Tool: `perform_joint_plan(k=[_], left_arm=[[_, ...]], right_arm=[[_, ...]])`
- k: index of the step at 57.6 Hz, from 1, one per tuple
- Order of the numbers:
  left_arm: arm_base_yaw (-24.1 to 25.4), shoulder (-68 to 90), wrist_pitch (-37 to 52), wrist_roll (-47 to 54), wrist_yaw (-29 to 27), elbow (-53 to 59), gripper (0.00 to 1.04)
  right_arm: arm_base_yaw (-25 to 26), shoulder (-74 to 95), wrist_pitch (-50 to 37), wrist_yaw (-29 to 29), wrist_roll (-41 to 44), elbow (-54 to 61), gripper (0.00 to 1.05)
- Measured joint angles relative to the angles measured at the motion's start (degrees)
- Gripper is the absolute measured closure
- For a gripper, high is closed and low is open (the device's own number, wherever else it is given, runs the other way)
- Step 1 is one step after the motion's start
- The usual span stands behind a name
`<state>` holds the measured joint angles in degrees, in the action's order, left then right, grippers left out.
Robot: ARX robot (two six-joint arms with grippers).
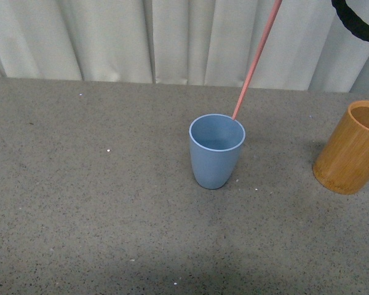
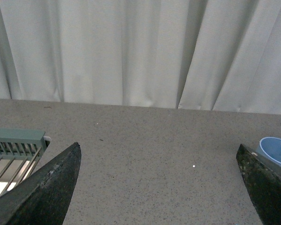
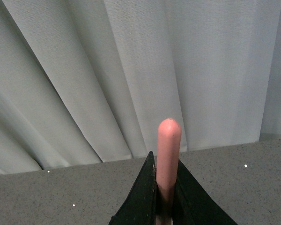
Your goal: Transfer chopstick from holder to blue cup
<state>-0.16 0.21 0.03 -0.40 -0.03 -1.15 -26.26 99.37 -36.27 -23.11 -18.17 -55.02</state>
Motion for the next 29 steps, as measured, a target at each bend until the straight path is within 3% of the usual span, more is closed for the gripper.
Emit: perform_joint_plan(k=[29], left_arm=[[0.0,0.0,0.0,0.0,0.0,0.0,0.07]], right_arm=[[-0.1,2.0,-1.5,-1.1,-1.1,0.0,1.01]])
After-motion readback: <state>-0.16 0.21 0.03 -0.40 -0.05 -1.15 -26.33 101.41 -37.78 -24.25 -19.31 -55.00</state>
